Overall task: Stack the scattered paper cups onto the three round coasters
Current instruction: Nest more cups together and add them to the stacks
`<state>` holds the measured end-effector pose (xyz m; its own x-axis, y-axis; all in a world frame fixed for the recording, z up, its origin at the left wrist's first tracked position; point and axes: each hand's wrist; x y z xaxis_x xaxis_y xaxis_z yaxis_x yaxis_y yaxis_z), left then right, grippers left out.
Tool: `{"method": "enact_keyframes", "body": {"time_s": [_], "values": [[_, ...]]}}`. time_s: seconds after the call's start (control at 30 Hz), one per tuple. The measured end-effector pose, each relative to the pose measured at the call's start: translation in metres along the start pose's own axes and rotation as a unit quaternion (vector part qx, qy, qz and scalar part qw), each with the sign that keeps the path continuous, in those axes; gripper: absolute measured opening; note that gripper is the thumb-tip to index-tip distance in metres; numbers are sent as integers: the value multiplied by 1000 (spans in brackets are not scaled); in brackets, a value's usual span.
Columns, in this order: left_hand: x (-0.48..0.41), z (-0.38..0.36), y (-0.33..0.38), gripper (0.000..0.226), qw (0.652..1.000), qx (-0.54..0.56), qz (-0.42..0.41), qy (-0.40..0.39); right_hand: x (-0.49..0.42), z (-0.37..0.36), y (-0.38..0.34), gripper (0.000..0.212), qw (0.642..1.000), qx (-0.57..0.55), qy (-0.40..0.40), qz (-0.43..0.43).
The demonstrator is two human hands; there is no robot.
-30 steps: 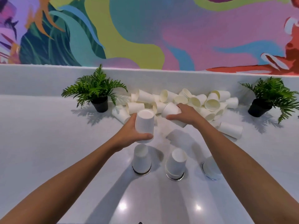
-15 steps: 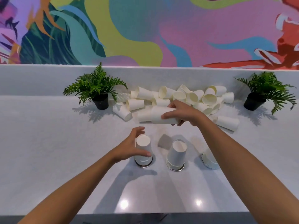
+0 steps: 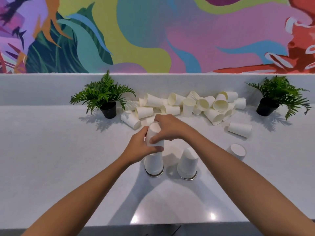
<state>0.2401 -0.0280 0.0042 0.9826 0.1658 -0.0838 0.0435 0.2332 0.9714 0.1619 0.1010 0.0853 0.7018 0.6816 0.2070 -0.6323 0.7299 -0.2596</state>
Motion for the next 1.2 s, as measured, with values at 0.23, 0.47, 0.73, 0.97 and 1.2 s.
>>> {"method": "enact_keyframes", "body": {"time_s": [0.23,0.47,0.73,0.97,1.2], "values": [[12,-1,-29,66,999,-28,41,-22,-6,-30,-4,64,995,95,-27,25],[15,-2,-52,63,992,-66,93,-58,-6,-48,8,62,992,92,-73,54],[10,2,-61,75,978,-121,128,-112,-8,-58,21,66,993,55,-92,56],[-22,37,-57,86,930,-303,136,-155,-18,-34,40,75,993,35,-111,16],[-56,56,-58,73,910,-389,128,-64,-43,-35,61,63,993,70,-92,-28]]}}
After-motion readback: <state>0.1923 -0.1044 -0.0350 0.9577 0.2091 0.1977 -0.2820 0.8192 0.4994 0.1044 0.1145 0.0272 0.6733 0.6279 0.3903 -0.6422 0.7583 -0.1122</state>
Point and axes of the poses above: each hand's wrist, its own x-axis away from the middle knuckle, its own z-axis out of the back of the hand, y = z × x, and after that the axes turned 15 degrees about x, right-handed
